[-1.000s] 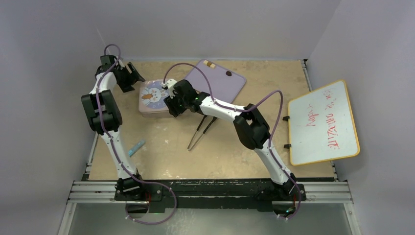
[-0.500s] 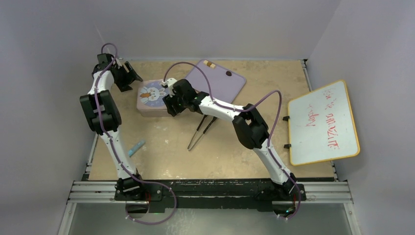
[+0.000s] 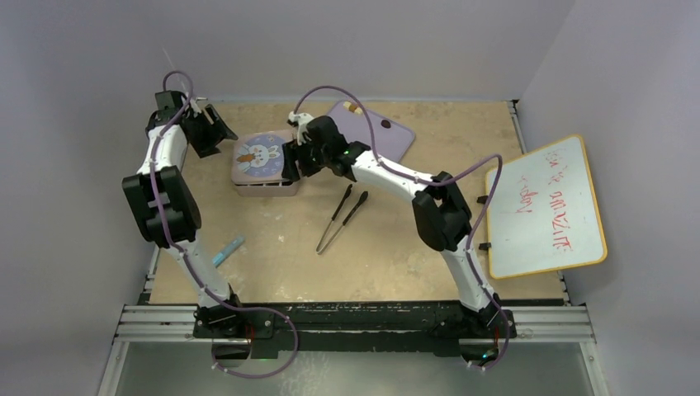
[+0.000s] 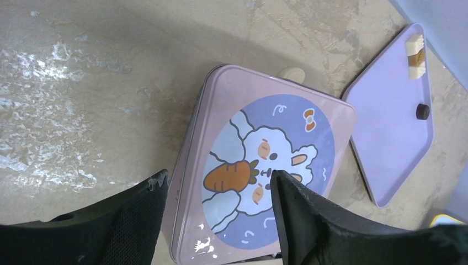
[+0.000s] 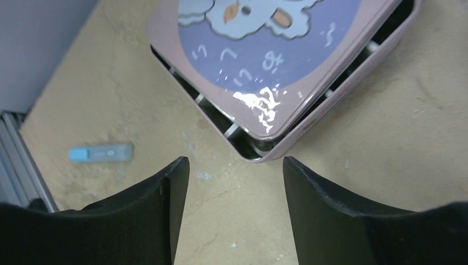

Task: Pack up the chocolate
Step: Close the box lid on the packing box.

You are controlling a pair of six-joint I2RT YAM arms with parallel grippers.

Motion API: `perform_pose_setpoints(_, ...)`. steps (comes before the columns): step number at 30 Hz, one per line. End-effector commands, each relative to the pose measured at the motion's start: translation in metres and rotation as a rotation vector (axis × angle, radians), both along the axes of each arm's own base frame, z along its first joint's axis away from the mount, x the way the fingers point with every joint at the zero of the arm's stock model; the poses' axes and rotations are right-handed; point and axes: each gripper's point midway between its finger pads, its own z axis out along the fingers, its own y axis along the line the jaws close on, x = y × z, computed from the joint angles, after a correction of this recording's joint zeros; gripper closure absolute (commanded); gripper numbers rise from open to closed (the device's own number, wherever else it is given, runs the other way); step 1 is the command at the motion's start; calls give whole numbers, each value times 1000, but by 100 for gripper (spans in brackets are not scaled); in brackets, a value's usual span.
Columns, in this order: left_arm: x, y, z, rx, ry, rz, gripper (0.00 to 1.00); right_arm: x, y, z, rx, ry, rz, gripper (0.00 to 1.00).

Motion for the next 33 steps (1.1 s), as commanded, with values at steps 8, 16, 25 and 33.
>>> perform_pose_setpoints(8, 14, -2, -25, -30, -2, -81, 37, 54, -11, 27, 168, 71, -200, 44)
perform_pose_setpoints(16, 11, 0, -57, -33, 75, -93, 51, 78, 5, 20, 208, 90, -250, 54)
perform_pose_setpoints(25, 1, 5, -69, 8, 126, -92, 60, 96, 14, -4, 216, 102, -317, 57)
perform_pose_setpoints(33, 1, 9, -67, 32, 120, -101, 60, 94, 27, -18, 212, 111, -300, 58)
